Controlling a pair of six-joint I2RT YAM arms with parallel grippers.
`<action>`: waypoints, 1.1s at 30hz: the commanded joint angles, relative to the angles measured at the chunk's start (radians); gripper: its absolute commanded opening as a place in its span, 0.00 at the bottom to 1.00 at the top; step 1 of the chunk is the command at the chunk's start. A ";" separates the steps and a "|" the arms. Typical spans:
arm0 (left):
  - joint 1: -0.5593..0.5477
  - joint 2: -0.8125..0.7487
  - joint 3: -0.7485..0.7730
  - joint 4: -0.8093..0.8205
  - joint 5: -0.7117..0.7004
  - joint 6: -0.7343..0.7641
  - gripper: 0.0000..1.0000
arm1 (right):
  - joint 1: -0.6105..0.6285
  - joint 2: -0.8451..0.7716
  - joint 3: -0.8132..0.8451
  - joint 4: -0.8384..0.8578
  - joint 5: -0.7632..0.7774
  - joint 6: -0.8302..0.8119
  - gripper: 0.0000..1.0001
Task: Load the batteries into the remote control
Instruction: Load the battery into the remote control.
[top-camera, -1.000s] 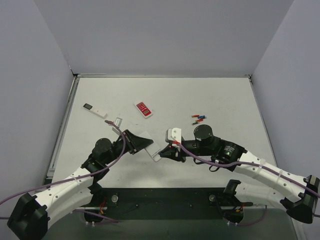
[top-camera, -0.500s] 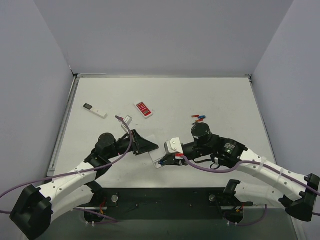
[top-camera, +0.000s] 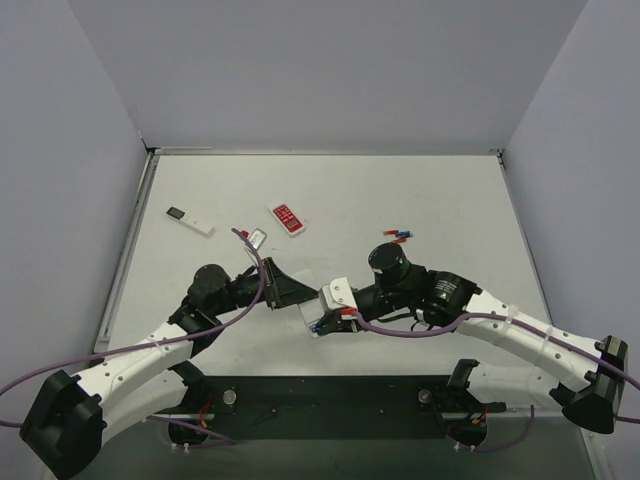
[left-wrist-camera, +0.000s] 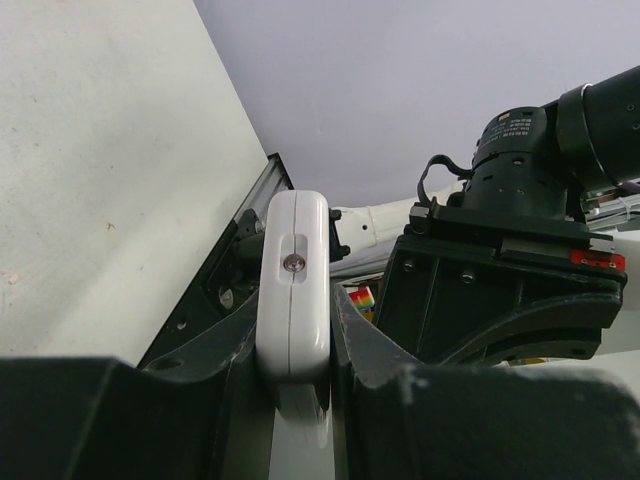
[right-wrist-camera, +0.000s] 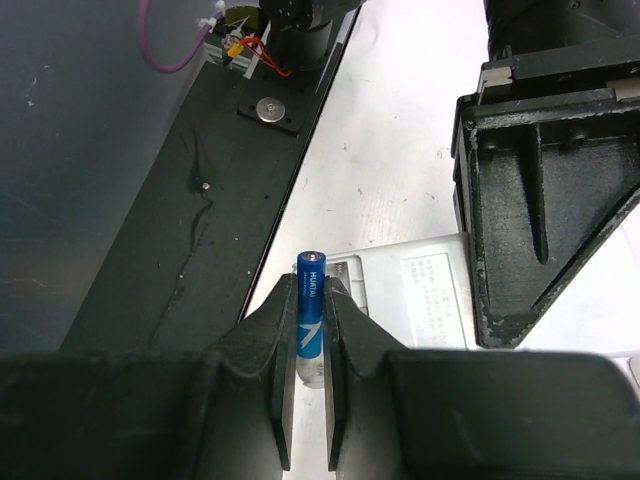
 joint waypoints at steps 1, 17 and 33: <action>0.004 0.000 0.055 0.072 0.030 -0.002 0.00 | 0.008 0.018 0.048 0.002 -0.064 -0.058 0.00; 0.013 -0.033 0.074 -0.022 0.030 0.037 0.00 | 0.008 0.107 0.155 -0.279 0.008 -0.238 0.00; 0.013 -0.037 0.068 -0.019 0.006 0.033 0.00 | 0.063 0.247 0.240 -0.428 0.087 -0.304 0.00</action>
